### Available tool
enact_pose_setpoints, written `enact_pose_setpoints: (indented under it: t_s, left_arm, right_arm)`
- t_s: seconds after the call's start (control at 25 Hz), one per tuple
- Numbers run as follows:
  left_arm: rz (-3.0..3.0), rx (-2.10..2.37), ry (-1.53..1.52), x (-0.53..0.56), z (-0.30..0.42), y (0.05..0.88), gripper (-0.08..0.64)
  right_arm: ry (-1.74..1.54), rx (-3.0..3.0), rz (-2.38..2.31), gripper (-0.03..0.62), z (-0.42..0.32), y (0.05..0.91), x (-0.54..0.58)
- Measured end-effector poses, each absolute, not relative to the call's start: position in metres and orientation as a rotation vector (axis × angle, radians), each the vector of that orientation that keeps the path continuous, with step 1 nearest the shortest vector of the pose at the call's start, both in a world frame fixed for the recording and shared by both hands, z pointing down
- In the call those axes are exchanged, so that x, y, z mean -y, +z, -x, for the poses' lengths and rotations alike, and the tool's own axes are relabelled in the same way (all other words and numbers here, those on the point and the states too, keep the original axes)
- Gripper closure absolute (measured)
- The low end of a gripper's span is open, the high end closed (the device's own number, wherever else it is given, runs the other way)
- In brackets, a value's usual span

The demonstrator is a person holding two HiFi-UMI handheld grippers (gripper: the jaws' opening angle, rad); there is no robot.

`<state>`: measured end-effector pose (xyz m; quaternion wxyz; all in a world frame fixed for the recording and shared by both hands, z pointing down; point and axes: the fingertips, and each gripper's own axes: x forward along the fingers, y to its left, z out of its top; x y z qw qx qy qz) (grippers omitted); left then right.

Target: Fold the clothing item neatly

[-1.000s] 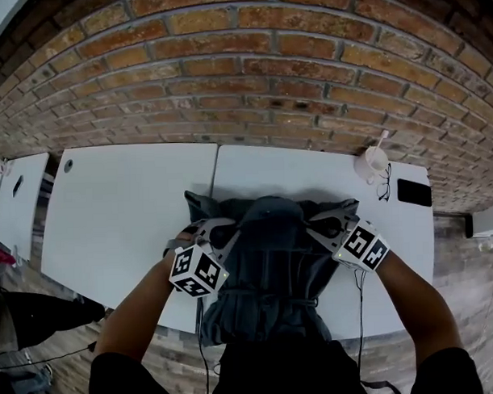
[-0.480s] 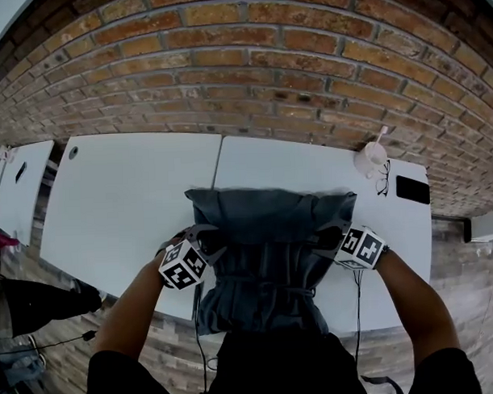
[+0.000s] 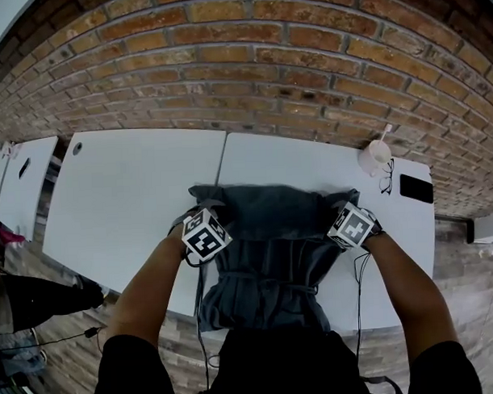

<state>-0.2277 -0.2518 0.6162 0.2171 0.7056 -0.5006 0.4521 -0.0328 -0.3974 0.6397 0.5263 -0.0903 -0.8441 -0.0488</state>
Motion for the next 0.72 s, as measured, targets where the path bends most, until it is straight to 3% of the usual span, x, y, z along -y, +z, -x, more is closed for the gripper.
enact_pose_setpoints:
  t_s: [0.28,0.36,0.72]
  left_arm:
    - [-1.754,1.396,0.998,0.239,0.259,0.647,0.428]
    - [-1.771,1.453,0.955,0.238,0.258,0.632,0.428]
    - [-1.712,1.767,0.560,0.148,0.229,0.547,0.430]
  right_arm:
    - [0.093,2.089,0.177,0.497,0.034,0.642,0.397]
    - [0.091,2.153,0.172,0.440,0.032,0.625,0.391]
    - [0.212,2.470,0.021,0.442,-0.036,0.559,0.351]
